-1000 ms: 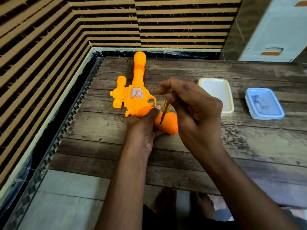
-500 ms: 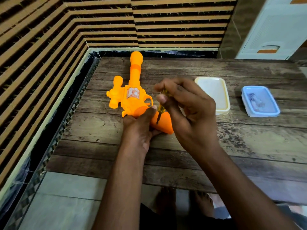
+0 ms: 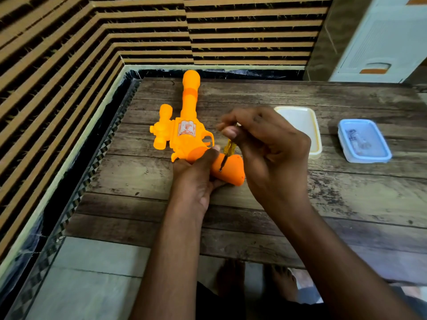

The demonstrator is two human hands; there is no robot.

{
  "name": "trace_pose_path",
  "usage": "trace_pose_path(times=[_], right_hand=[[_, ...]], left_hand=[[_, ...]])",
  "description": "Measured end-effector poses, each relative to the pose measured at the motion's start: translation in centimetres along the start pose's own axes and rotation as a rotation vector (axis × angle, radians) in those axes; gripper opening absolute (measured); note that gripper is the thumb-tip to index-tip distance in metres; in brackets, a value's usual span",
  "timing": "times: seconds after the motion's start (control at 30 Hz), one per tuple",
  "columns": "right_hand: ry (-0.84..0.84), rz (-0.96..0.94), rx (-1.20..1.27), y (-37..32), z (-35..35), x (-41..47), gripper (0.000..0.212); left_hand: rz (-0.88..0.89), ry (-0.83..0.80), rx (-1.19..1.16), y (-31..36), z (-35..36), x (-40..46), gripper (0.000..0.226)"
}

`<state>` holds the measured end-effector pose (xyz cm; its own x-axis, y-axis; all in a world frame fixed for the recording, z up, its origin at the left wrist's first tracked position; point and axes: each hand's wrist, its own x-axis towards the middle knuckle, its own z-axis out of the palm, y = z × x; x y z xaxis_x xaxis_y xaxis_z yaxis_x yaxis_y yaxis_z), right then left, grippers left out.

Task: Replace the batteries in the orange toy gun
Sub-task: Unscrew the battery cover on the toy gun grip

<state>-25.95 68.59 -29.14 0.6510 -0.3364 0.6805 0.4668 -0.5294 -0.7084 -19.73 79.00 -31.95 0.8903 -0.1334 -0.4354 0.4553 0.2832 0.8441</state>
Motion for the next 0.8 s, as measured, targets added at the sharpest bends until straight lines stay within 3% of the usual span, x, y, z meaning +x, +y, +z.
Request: trace_pose_path(times=[0.2, 0.37, 0.47, 0.63, 0.8], right_hand=[[-0.077, 0.015, 0.034, -0.07, -0.2, -0.19, 0.023], [-0.007, -0.018, 0.056, 0.24, 0.62, -0.4, 0.025], [-0.031, -0.006, 0.036, 0.25, 0.37, -0.53, 0.031], [-0.014, -0.018, 0.029, 0.05, 0.37, -0.61, 0.017], [-0.001, -0.026, -0.006, 0.24, 0.42, -0.33, 0.02]], left_hand=[[-0.002, 0.007, 0.002, -0.04, 0.0, 0.12, 0.023], [-0.002, -0.004, 0.01, 0.0, -0.03, 0.1, 0.015], [-0.006, 0.005, 0.022, -0.09, -0.12, 0.13, 0.025], [-0.003, 0.003, 0.027, -0.1, -0.14, 0.18, 0.027], [-0.008, 0.009, -0.001, -0.18, -0.11, 0.26, 0.018]])
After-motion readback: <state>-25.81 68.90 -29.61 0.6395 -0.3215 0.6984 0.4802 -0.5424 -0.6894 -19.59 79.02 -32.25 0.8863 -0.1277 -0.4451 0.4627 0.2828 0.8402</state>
